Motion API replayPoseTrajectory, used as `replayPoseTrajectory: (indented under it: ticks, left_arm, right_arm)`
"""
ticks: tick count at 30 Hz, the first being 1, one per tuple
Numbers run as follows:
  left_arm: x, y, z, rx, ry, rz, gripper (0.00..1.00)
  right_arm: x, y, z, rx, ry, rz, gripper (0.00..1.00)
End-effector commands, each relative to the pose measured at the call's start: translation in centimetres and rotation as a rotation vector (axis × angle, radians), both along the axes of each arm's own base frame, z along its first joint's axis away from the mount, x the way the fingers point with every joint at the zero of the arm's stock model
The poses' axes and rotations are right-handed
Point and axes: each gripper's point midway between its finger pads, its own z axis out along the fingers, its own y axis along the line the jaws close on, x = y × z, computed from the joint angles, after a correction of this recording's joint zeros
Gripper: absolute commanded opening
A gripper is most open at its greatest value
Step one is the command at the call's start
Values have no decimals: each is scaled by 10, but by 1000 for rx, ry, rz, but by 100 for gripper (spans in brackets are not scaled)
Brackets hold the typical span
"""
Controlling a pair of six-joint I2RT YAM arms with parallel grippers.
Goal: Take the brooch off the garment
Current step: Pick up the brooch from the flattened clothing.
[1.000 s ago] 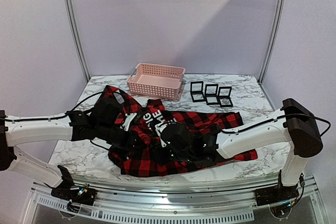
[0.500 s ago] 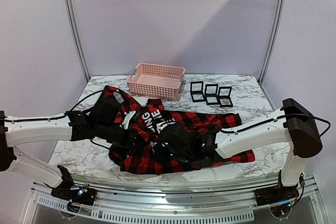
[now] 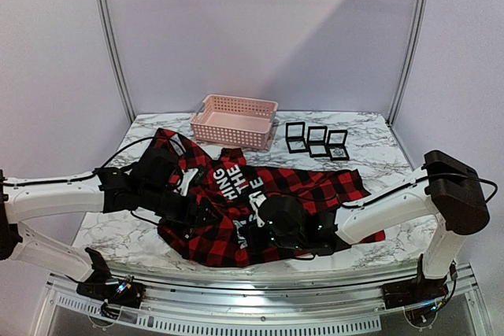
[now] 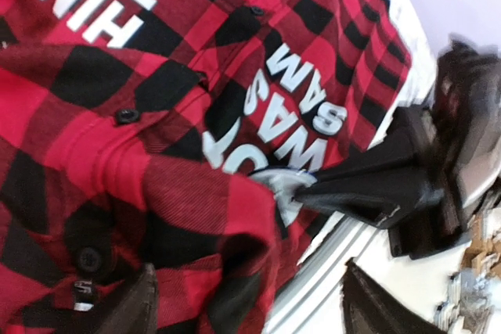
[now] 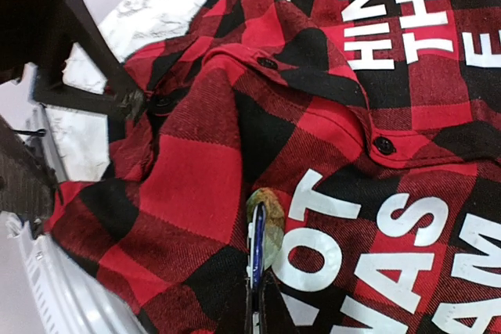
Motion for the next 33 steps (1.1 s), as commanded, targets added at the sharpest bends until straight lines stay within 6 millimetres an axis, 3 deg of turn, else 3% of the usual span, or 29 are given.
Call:
replayPoseTrajectory:
  ticks: [1, 4, 8, 13, 17, 27, 30, 33]
  left_arm:
    - [10, 9, 20, 64, -94, -32, 87]
    - [12, 0, 34, 59, -157, -117, 91]
    - [4, -26, 45, -16, -141, -278, 92]
    - [7, -39, 39, -11, -144, -360, 92]
    - [-2, -51, 28, -47, -84, -438, 90]
    - [-2, -52, 10, 2, -37, -486, 82]
    - [14, -42, -2, 97, -80, -410, 83]
    - [21, -37, 6, 98, -131, -347, 86]
  right_arm:
    - [3, -2, 34, 170, -1, 38, 0]
    - [-1, -9, 37, 234, 3, 76, 0]
    - [-6, -13, 45, 298, 16, 128, 0]
    - [-11, -17, 47, 332, 20, 157, 0]
    - [-13, -20, 49, 362, 38, 175, 0]
    - [-11, -25, 47, 387, 75, 190, 0]
    - [-5, -22, 44, 349, 82, 161, 0]
    - [-1, -20, 45, 311, 59, 150, 0]
